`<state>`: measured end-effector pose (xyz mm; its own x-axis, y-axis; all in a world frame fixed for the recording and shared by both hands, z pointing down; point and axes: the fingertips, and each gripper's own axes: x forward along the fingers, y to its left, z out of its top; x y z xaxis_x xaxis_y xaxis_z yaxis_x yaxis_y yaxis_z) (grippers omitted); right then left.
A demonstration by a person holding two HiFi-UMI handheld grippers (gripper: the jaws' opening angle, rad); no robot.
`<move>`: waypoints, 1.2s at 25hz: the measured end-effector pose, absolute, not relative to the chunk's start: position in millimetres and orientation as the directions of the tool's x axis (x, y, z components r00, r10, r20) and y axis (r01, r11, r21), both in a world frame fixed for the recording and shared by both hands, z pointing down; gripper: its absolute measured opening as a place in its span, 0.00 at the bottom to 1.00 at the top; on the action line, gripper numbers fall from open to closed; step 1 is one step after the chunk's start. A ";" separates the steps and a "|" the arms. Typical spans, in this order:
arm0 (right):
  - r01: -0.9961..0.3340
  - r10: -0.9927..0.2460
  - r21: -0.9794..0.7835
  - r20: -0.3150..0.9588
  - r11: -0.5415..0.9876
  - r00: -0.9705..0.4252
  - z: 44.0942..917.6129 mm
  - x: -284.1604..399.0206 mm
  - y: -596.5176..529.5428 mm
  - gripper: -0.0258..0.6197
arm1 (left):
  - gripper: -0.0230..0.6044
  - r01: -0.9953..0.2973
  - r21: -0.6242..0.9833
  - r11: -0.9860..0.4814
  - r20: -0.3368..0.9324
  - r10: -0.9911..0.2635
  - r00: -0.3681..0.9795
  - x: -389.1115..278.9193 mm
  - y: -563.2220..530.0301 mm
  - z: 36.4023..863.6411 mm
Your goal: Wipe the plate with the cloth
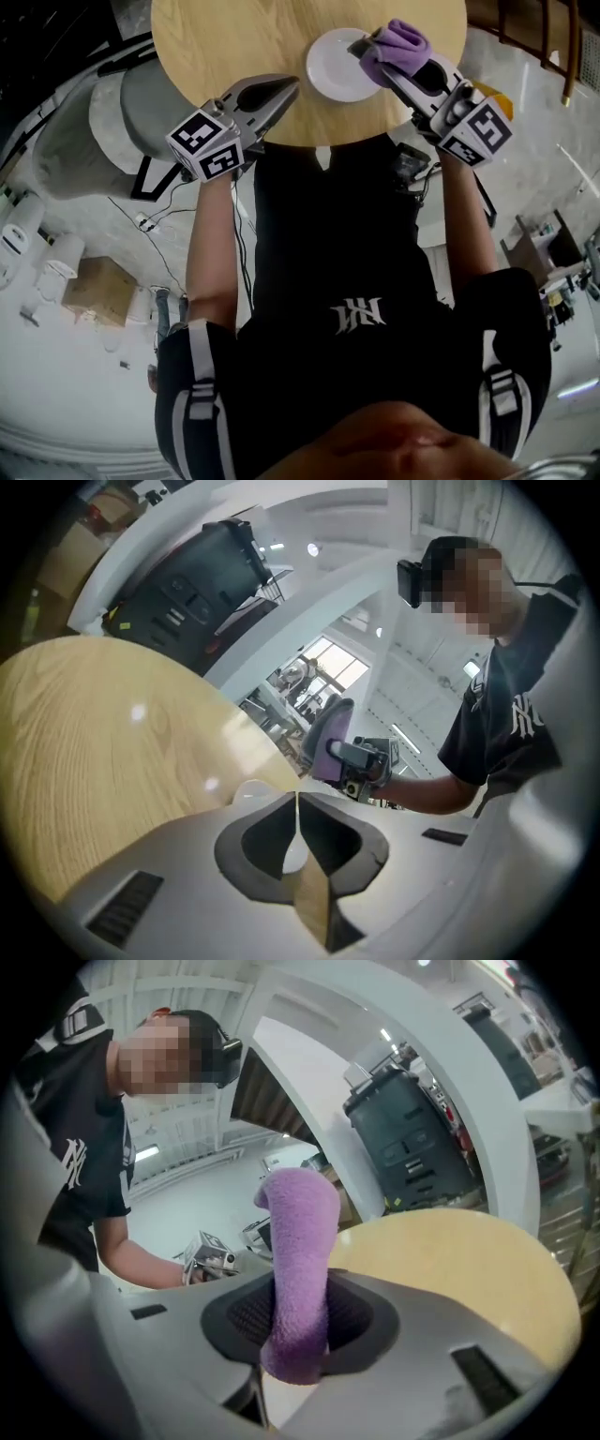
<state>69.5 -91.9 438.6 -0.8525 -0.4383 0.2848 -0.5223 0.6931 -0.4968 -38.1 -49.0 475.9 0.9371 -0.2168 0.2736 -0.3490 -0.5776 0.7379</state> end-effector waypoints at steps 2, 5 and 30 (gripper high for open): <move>-0.516 -0.436 -0.526 0.279 0.676 -0.856 457.9 72.3 -97.2 0.20 | 0.20 -0.356 0.755 -0.551 0.298 -0.196 0.934 -29.5 -44.8 491.7; -0.487 -0.431 -0.581 0.244 0.652 -0.869 466.7 72.2 -99.8 0.21 | 0.24 -0.377 0.779 -0.502 0.336 -0.174 0.926 -26.8 -38.3 501.7; -0.432 -0.311 -0.513 0.307 0.742 -0.899 472.5 34.8 -87.1 0.20 | 0.12 -0.681 0.633 -0.368 0.685 -0.142 0.714 -14.4 -37.8 550.9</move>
<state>34.8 -87.1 472.5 -0.8995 -0.3112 0.3067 -0.4316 0.7423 -0.5125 -14.4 -37.8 550.9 0.7143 -0.1423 0.6852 -0.6809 -0.3676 0.6335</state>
